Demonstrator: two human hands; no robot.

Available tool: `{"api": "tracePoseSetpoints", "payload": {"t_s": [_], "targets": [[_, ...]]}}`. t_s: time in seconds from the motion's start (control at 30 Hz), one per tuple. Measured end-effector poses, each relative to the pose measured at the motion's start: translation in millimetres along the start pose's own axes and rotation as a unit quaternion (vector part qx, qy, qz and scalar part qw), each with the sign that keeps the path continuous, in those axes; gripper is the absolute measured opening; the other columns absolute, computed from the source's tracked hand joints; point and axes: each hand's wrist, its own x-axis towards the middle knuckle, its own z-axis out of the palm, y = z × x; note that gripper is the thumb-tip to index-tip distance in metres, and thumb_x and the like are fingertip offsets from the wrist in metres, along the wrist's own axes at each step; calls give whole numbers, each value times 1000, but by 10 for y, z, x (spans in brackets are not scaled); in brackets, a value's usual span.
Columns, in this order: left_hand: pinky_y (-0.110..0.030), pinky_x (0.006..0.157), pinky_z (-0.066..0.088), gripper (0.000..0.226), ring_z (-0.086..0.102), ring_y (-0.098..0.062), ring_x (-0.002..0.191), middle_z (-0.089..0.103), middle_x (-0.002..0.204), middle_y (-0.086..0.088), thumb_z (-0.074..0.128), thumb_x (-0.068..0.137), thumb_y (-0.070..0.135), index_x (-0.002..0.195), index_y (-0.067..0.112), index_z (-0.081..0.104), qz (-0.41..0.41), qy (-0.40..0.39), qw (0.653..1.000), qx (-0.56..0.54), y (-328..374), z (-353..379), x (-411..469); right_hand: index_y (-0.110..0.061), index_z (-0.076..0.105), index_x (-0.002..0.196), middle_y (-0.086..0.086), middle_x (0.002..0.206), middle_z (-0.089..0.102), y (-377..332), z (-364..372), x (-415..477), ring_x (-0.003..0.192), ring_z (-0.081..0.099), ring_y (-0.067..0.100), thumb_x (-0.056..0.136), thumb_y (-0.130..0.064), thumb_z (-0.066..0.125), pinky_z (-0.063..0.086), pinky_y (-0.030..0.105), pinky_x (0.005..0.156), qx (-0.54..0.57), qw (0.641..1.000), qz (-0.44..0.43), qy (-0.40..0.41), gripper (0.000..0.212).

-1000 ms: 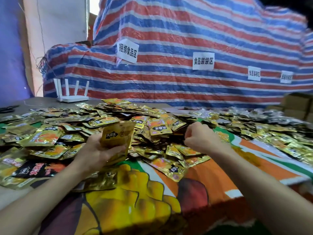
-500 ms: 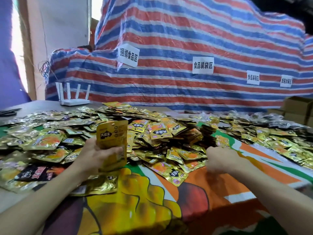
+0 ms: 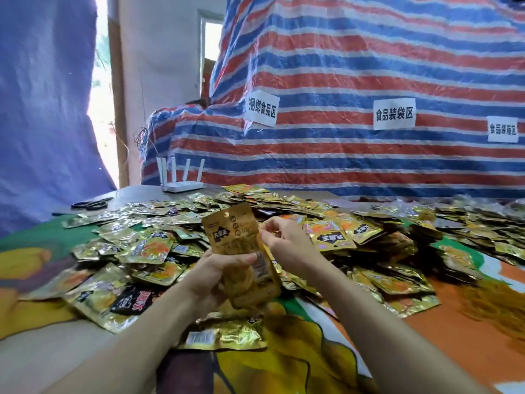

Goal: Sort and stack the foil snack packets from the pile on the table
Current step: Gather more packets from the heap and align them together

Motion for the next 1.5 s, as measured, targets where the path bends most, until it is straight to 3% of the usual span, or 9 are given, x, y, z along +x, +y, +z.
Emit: {"api": "tracePoseSetpoints", "payload": {"t_s": [0.1, 0.33, 0.53, 0.73, 0.93, 1.03, 1.13, 1.23, 1.5], "targets": [[-46, 70, 62, 48, 74, -34, 88, 74, 105, -22, 82, 63, 1, 110, -1, 72, 7, 32, 999, -16, -17, -46, 60, -13, 64, 91, -2, 82, 61, 132, 153, 65, 68, 56, 5, 104, -17, 52, 44, 13, 54, 112, 993, 14, 17, 17], [-46, 70, 62, 40, 75, -30, 82, 75, 100, -20, 77, 64, 6, 103, -2, 72, -4, 63, 998, -20, -12, -58, 99, -11, 60, 89, 11, 84, 50, 374, 122, 10, 72, 45, 20, 105, -10, 50, 37, 24, 58, 224, 967, 88, -83, 19], [-61, 95, 51, 30, 71, -39, 101, 73, 108, -24, 76, 67, 7, 96, 0, 76, -16, 87, 995, -56, 33, -75, 92, -10, 60, 88, -1, 72, 50, 379, 77, 13, 61, 43, 8, 104, -7, 50, 36, 21, 56, 287, 950, 101, -69, 19], [-32, 57, 61, 11, 75, -21, 68, 76, 82, -9, 69, 69, 10, 70, 10, 80, 11, 36, 996, -76, 59, -135, 64, -4, 55, 94, 5, 82, 57, 376, 17, -5, 70, 47, 15, 100, -7, 40, 35, 28, 65, 418, 888, 132, -141, 17], [-34, 55, 59, 31, 74, -24, 70, 76, 85, -13, 70, 69, 7, 99, 5, 70, -8, 40, 997, -60, 58, -113, 33, -16, 51, 57, 11, 77, 60, 357, -93, -30, 80, 59, 25, 77, -19, 34, 39, 39, 85, 520, 834, 103, -156, 26], [-36, 58, 60, 32, 75, -25, 72, 76, 86, -13, 70, 68, 8, 100, 6, 70, -1, 40, 998, -57, 58, -126, 52, -6, 61, 71, 11, 70, 49, 316, -112, -42, 73, 59, 28, 79, -12, 37, 49, 45, 94, 599, 787, 78, -125, 26], [-36, 58, 61, 22, 74, -23, 69, 76, 84, -12, 70, 69, 9, 91, 6, 74, 2, 35, 997, -64, 66, -123, 61, -2, 71, 107, 8, 74, 63, 295, -120, -21, 54, 57, 17, 83, 2, 46, 61, 40, 70, 671, 735, 69, -71, 35], [-45, 72, 63, 15, 75, -25, 74, 76, 89, -14, 72, 70, 11, 81, 7, 81, -24, 24, 998, -50, 40, -68, 53, -17, 69, 121, 11, 106, 77, 309, -61, 9, 61, 68, 16, 95, 12, 42, 59, 26, 58, 611, 786, 78, -56, 47], [-54, 91, 51, 12, 70, -30, 98, 77, 101, -13, 68, 86, 10, 99, 9, 68, 37, 171, 959, -222, 153, -174, 124, -14, 63, 133, 21, 130, 62, 351, 126, -44, 100, 74, 31, 71, 3, 82, 62, 42, 72, 460, 882, 97, -12, 67]]}}
